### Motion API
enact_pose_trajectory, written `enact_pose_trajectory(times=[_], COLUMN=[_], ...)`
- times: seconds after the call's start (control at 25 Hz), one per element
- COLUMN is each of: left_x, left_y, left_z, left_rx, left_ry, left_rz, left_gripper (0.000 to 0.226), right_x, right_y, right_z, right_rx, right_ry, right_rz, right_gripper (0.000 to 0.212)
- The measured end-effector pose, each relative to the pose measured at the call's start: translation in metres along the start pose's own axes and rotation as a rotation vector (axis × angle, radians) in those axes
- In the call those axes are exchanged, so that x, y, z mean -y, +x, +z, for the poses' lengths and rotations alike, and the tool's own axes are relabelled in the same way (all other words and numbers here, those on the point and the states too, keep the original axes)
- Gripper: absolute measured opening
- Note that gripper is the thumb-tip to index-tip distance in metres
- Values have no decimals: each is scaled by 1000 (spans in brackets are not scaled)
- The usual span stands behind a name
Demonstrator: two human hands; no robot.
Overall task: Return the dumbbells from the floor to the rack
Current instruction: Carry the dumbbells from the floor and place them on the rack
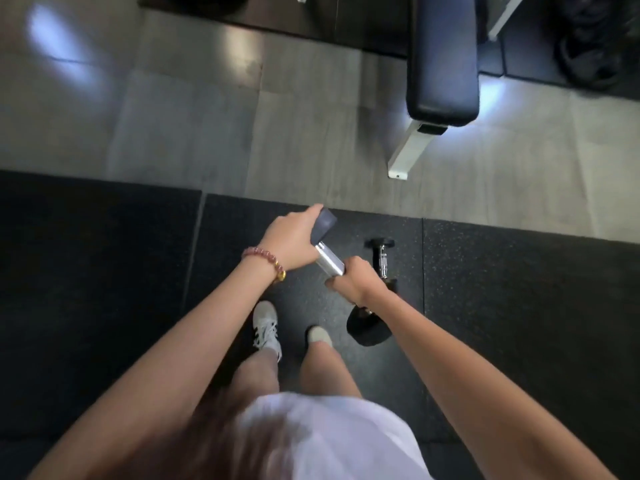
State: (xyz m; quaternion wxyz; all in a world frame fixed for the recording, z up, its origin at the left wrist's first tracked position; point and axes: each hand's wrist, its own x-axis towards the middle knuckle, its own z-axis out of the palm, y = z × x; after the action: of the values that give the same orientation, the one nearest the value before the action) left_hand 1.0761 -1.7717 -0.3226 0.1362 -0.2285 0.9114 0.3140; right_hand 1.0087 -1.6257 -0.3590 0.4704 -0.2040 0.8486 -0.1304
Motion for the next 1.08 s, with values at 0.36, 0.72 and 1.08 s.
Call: enact_pose_trajectory(times=[0.36, 0.72, 1.08], left_x=[-47, -21, 34], left_y=[-150, -307, -608], left_z=[28, 62, 164], left_rx=[146, -75, -266], left_ry=[-154, -336, -638], left_rz=[-203, -493, -960], left_gripper=[73, 70, 87], right_x=[-33, -6, 13], right_y=[-129, -212, -352], right_z=[40, 119, 341], right_rx=[192, 257, 521], right_ry=[-100, -403, -814], right_rz=[41, -60, -412], right_gripper=[12, 15, 21])
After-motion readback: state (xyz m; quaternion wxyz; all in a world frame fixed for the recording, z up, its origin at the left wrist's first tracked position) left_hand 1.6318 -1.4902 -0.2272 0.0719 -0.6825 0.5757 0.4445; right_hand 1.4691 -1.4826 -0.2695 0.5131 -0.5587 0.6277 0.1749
